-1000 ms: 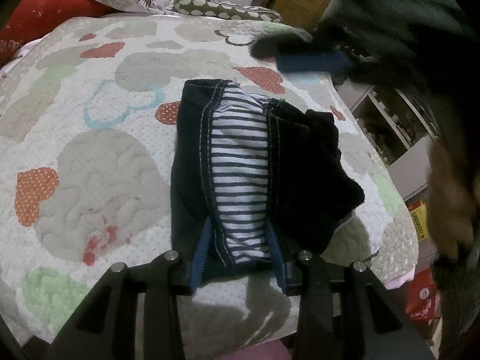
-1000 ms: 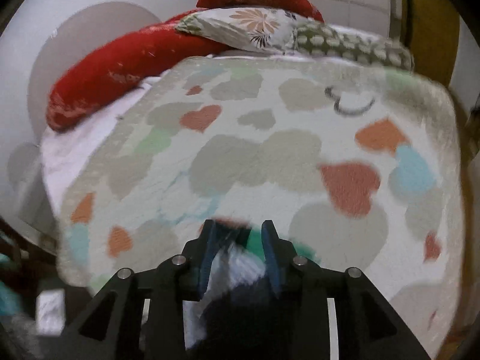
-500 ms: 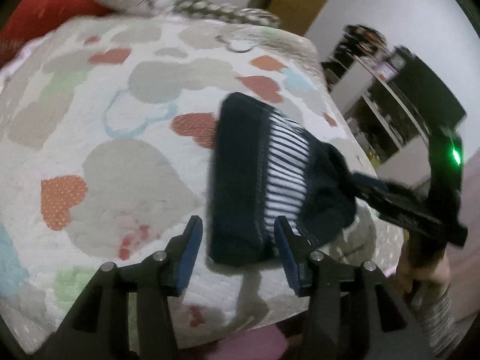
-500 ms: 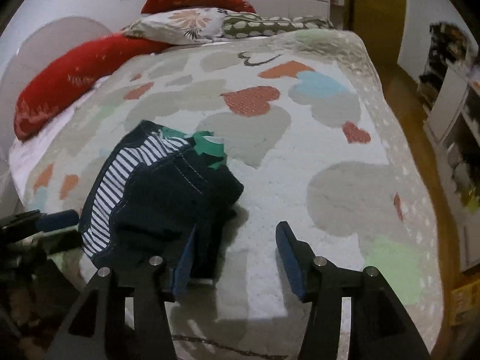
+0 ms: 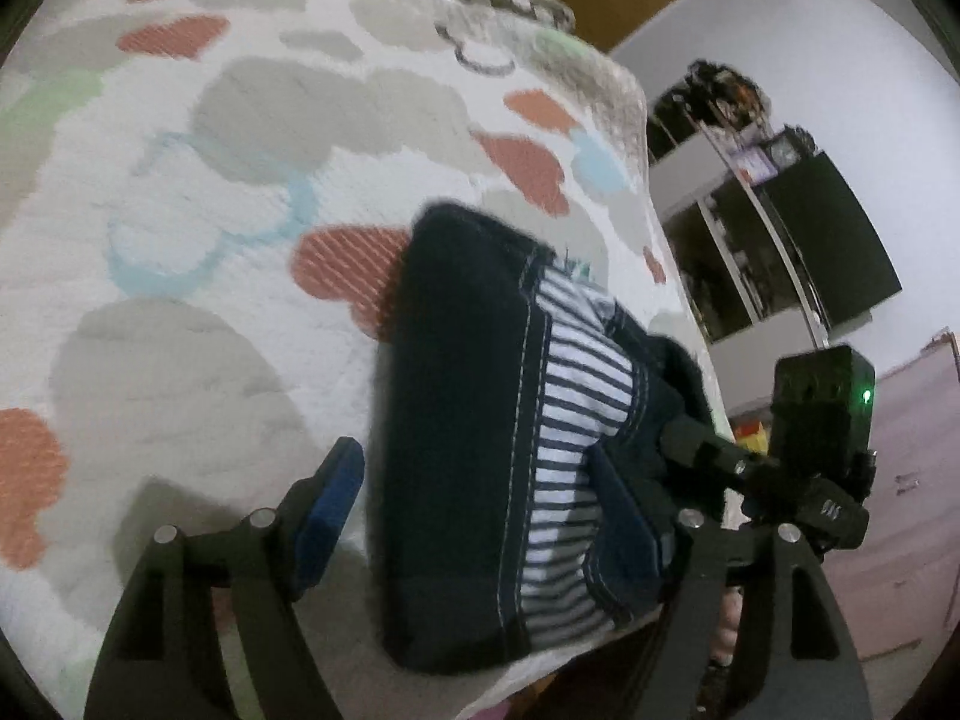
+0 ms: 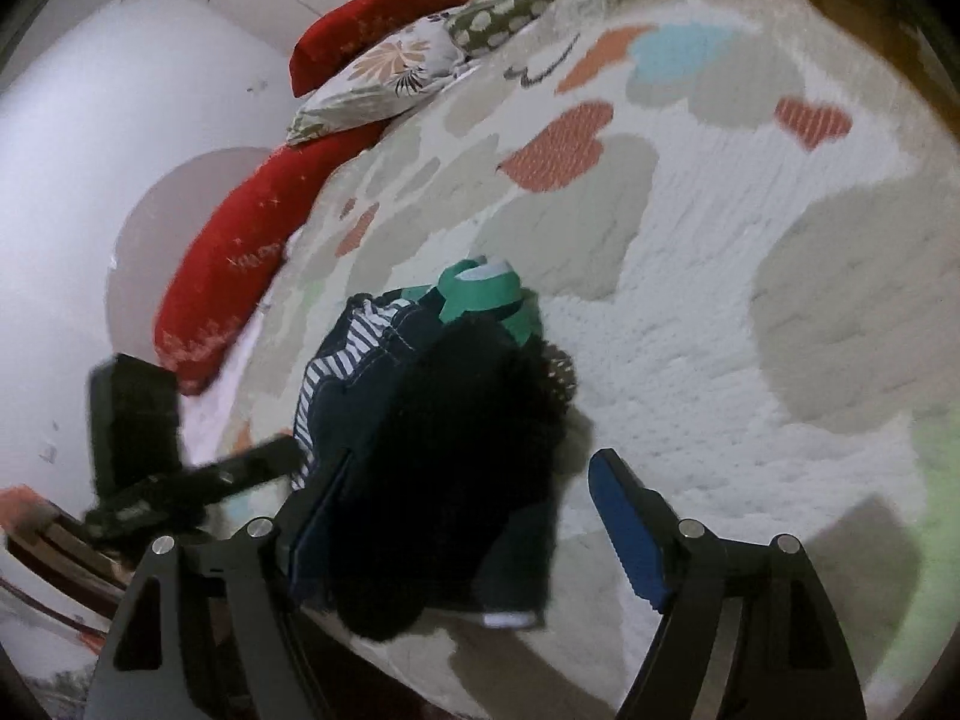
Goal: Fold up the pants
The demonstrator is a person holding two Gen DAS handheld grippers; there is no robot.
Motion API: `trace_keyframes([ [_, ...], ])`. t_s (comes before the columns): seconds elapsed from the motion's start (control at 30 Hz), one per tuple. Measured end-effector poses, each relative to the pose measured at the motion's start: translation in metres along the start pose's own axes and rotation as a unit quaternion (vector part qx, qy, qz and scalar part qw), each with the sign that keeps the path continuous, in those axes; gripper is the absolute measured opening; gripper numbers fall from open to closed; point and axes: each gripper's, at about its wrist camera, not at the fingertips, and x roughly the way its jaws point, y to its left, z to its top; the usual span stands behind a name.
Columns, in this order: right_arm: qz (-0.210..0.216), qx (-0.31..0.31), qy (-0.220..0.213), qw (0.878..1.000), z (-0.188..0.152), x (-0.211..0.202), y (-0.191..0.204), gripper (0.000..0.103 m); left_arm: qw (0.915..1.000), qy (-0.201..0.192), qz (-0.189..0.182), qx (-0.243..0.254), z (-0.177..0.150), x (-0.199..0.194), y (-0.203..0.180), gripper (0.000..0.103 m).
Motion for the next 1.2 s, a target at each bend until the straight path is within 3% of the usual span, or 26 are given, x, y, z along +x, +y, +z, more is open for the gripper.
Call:
trace_keyframes([
  [0.03,0.012,0.007,-0.004,1.0,0.0,0.003,-0.002,0.083,1.0,0.002,0.001,0.006,-0.001,0.004,-0.003,0.077],
  [0.1,0.035,0.016,-0.008,0.999,0.002,0.01,-0.005,0.081,0.9997,0.007,0.0,0.025,-0.002,0.009,-0.012,0.056],
  [0.17,0.054,0.03,-0.002,0.998,0.005,0.017,-0.006,0.062,0.9995,0.003,0.008,0.03,-0.002,0.009,-0.016,0.042],
  [0.23,0.055,0.032,-0.001,0.998,0.008,0.021,-0.004,0.055,0.9995,-0.005,0.002,0.03,0.0,0.002,-0.017,0.036],
  [0.43,0.062,0.005,-0.014,0.998,0.039,0.024,0.03,0.049,0.9983,-0.053,0.013,0.021,0.035,-0.03,-0.01,0.036],
  [0.53,0.053,-0.018,-0.019,0.998,0.065,0.035,0.049,0.05,0.9955,-0.072,0.061,0.015,0.063,-0.032,-0.001,0.042],
  [0.57,0.049,-0.019,-0.019,0.998,0.074,0.043,0.051,0.054,0.9934,-0.072,0.089,0.008,0.071,-0.029,0.006,0.043],
  [0.63,0.027,-0.017,-0.009,0.999,0.09,0.064,0.049,0.063,0.9896,-0.064,0.129,0.0,0.078,-0.023,0.017,0.042],
  [0.7,-0.032,0.003,0.012,0.999,0.1,0.086,0.036,0.063,0.9909,-0.065,0.118,-0.006,0.075,-0.032,0.022,0.042],
  [0.73,-0.031,0.018,0.013,0.999,0.101,0.087,0.03,0.065,0.9904,-0.076,0.116,0.0,0.072,-0.04,0.019,0.042],
  [0.8,0.0,0.034,-0.02,0.999,0.099,0.065,0.024,0.065,0.9834,-0.117,0.134,0.036,0.063,-0.059,0.003,0.042],
  [0.87,0.006,0.031,-0.064,0.997,0.096,0.037,0.025,0.065,0.9809,-0.139,0.124,0.057,0.057,-0.069,-0.009,0.042],
  [0.97,0.072,0.042,-0.086,0.993,0.094,0.009,0.034,0.065,0.9851,-0.125,0.099,0.064,0.053,-0.058,-0.017,0.042],
  [1.07,0.16,0.066,-0.057,0.983,0.086,0.019,0.049,0.065,0.9845,-0.089,0.142,0.05,0.05,-0.02,-0.004,0.042],
  [1.13,0.189,0.079,-0.027,0.978,0.081,0.039,0.059,0.065,0.9822,-0.091,0.157,0.049,0.043,-0.013,0.004,0.042],
  [1.2,0.189,0.09,-0.007,0.978,0.079,0.058,0.06,0.065,0.9794,-0.1,0.164,0.062,0.036,-0.015,0.003,0.042],
])
